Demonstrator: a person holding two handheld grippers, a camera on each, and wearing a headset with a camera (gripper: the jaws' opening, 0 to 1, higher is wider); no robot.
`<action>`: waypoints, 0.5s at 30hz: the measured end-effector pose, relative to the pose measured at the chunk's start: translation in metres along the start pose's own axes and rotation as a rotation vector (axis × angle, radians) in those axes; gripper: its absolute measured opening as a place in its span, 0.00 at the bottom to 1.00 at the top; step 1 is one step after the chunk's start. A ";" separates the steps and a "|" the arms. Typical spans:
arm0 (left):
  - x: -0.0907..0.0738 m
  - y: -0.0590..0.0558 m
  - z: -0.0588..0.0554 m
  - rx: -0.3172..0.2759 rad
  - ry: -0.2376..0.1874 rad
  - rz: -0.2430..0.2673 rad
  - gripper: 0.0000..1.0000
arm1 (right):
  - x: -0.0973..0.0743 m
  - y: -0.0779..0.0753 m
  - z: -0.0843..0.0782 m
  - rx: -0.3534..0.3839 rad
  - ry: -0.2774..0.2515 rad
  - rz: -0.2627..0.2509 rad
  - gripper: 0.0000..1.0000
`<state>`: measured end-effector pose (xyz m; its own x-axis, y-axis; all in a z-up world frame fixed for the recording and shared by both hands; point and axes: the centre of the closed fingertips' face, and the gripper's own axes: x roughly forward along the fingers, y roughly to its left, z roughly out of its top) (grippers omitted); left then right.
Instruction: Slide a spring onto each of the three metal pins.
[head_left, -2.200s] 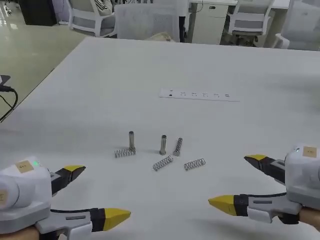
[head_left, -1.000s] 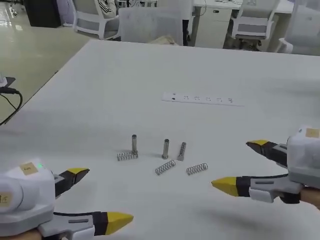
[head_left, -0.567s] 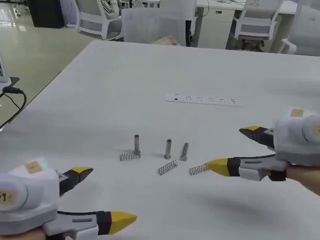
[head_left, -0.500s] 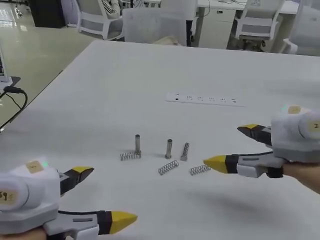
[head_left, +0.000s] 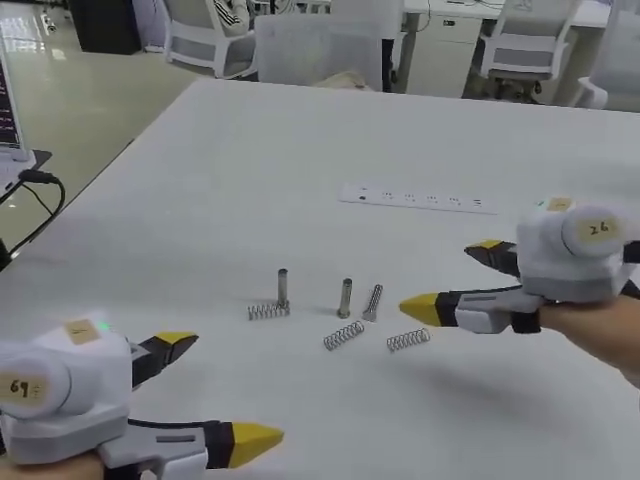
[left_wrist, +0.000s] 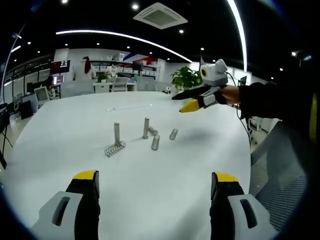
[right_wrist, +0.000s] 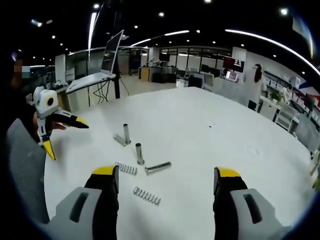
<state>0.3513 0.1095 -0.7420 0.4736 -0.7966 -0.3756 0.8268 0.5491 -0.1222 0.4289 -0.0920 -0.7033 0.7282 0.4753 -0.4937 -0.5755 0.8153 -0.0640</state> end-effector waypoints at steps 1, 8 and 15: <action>0.000 0.000 0.000 0.000 0.000 -0.001 0.90 | 0.002 0.000 0.000 0.002 0.002 -0.002 0.76; 0.000 0.002 -0.001 0.002 0.002 -0.001 0.90 | 0.016 -0.009 0.005 0.029 0.021 -0.023 0.70; 0.001 0.000 -0.001 0.002 0.004 -0.002 0.89 | 0.030 -0.009 0.004 0.047 0.049 -0.034 0.66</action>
<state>0.3516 0.1090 -0.7432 0.4707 -0.7966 -0.3793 0.8284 0.5470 -0.1210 0.4570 -0.0838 -0.7138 0.7274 0.4315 -0.5335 -0.5321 0.8457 -0.0415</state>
